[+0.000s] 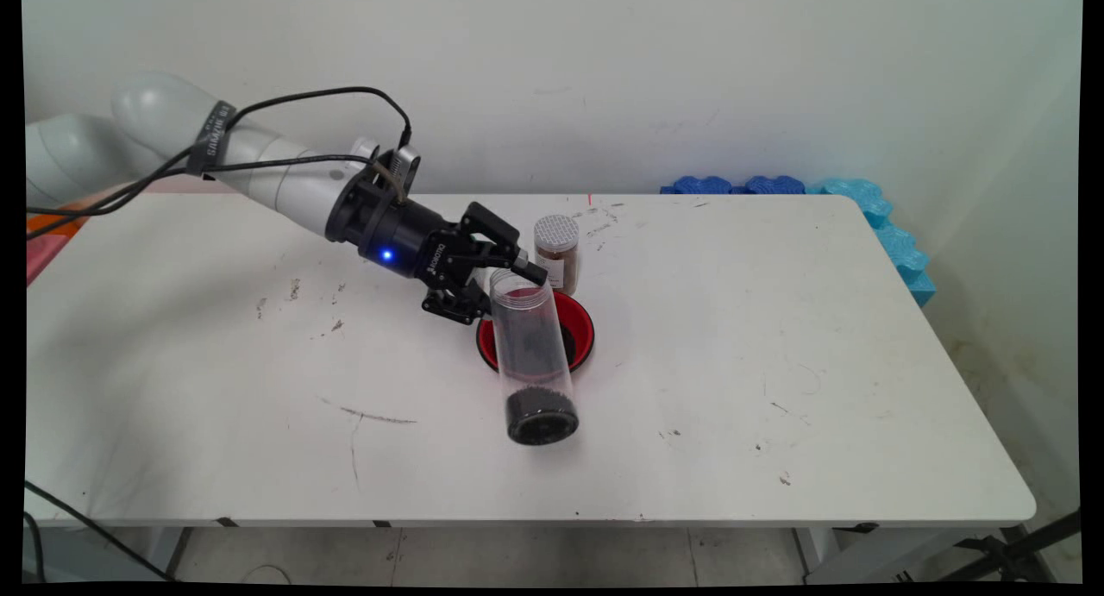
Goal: Pour the black seasoning powder in the red bowl
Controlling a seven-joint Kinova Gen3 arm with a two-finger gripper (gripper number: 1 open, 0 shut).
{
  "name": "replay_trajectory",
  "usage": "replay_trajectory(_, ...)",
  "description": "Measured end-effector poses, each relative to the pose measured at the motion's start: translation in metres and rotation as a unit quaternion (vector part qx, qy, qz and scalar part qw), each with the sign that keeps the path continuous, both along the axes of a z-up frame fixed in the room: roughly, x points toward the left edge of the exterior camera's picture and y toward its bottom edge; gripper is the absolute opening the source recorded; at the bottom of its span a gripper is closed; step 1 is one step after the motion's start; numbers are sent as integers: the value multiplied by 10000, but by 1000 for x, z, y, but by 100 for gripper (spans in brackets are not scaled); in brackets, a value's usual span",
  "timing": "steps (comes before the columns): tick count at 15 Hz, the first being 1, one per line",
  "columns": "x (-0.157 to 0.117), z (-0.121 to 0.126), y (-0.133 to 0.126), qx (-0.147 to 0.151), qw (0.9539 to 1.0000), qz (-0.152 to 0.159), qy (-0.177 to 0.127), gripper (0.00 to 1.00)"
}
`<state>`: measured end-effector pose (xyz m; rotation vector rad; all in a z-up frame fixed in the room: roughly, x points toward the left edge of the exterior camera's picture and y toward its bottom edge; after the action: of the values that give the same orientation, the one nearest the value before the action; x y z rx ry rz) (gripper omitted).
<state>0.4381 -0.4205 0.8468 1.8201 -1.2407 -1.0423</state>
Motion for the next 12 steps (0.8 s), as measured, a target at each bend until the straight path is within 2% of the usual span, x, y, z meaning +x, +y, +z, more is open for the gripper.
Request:
replay_trajectory(6,-1,-4,-2,549,9979,315,154,0)
replay_trajectory(12,2,-5,2,1132,9913,594,314,0)
